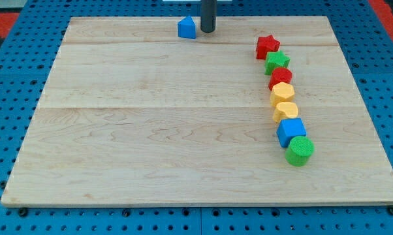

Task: Place your arm at the center right of the board

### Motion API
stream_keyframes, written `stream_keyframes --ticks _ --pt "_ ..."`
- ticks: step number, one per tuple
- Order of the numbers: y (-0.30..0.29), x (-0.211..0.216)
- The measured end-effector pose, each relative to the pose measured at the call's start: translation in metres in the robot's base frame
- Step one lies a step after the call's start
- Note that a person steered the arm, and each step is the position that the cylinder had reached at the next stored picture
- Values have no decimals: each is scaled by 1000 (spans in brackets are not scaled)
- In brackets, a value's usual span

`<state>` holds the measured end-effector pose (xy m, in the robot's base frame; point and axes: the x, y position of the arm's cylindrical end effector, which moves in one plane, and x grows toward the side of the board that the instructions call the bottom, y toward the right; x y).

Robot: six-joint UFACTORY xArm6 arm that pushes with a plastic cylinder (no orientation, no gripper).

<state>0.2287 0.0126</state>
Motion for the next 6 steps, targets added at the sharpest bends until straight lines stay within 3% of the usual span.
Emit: stream_keyframes --ticks 1,2,6 --pt "-55 6" --pt "-36 21" --pt "331 -28"
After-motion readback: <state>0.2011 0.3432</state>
